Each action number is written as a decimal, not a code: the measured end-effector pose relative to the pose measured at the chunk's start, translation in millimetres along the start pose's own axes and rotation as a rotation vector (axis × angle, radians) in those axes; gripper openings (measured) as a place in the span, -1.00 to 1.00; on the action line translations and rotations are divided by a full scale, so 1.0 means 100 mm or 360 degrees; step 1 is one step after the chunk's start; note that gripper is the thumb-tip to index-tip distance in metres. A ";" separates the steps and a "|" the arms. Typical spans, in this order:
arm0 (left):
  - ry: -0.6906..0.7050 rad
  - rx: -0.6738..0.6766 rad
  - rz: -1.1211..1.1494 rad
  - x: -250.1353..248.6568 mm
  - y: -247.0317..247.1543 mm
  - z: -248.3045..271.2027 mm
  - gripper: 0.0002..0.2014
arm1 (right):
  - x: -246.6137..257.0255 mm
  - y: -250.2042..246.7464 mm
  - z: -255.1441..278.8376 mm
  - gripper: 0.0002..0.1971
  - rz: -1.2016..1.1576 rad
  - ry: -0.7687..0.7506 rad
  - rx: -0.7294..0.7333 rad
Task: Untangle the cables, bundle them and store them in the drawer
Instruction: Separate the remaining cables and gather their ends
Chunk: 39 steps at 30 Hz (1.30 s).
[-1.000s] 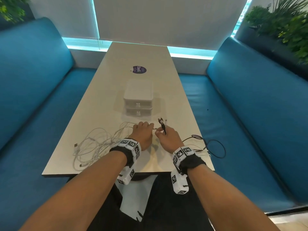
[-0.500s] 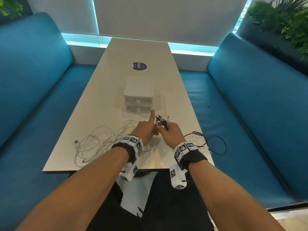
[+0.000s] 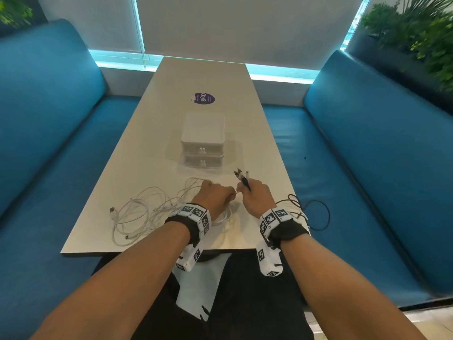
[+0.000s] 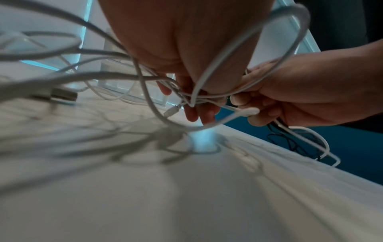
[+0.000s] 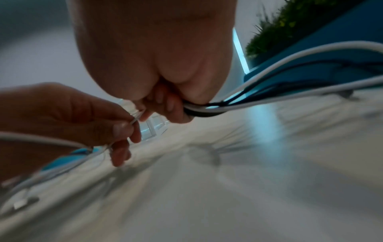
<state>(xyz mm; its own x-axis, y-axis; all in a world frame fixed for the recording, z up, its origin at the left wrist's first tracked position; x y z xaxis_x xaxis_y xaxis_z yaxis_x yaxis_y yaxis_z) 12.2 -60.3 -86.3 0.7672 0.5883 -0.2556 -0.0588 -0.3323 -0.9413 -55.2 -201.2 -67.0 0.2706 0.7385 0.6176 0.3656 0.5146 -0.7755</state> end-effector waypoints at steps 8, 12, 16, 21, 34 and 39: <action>-0.0042 0.0257 -0.0421 0.18 -0.16 0.08 -0.71 | -0.18 -0.12 0.01 -0.79 0.0032 0.0150 0.0038; 0.0017 0.0256 -0.0416 0.03 -0.08 0.04 -0.79 | 0.04 -0.09 0.05 -0.74 -0.0263 0.0065 0.0138; 0.0051 0.0324 -0.0488 -0.06 -0.08 0.00 -0.82 | 0.20 -0.07 0.06 -0.68 -0.0426 0.0072 0.0276; 0.0172 0.0303 -0.0708 -0.08 -0.12 0.01 -0.80 | 0.14 -0.03 0.05 -0.69 0.0010 -0.0130 0.0323; 0.0100 0.0313 -0.0675 -0.04 -0.29 -0.01 -0.75 | 0.22 0.02 0.02 -0.70 0.0158 -0.0112 0.0075; 0.0104 0.0299 -0.0676 -0.04 -0.31 0.03 -0.72 | 0.24 0.08 0.06 -0.70 0.0175 -0.0118 0.0261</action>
<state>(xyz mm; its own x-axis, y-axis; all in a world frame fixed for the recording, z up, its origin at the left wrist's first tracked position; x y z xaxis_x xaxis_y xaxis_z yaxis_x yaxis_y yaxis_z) 9.5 -50.1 -56.8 0.7868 0.5934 0.1696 0.1589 0.0707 -0.9848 -50.9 -177.1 -58.8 0.2326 0.8211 0.5212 0.1861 0.4885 -0.8525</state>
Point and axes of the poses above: each hand's wrist, its own z-axis away from the middle knuckle, its own y-axis out of the palm, x = y × z, the point moved 1 cm from there along -z, towards the middle knuckle, and after that the axes turned 10 degrees about -x, right-handed, at the moved point
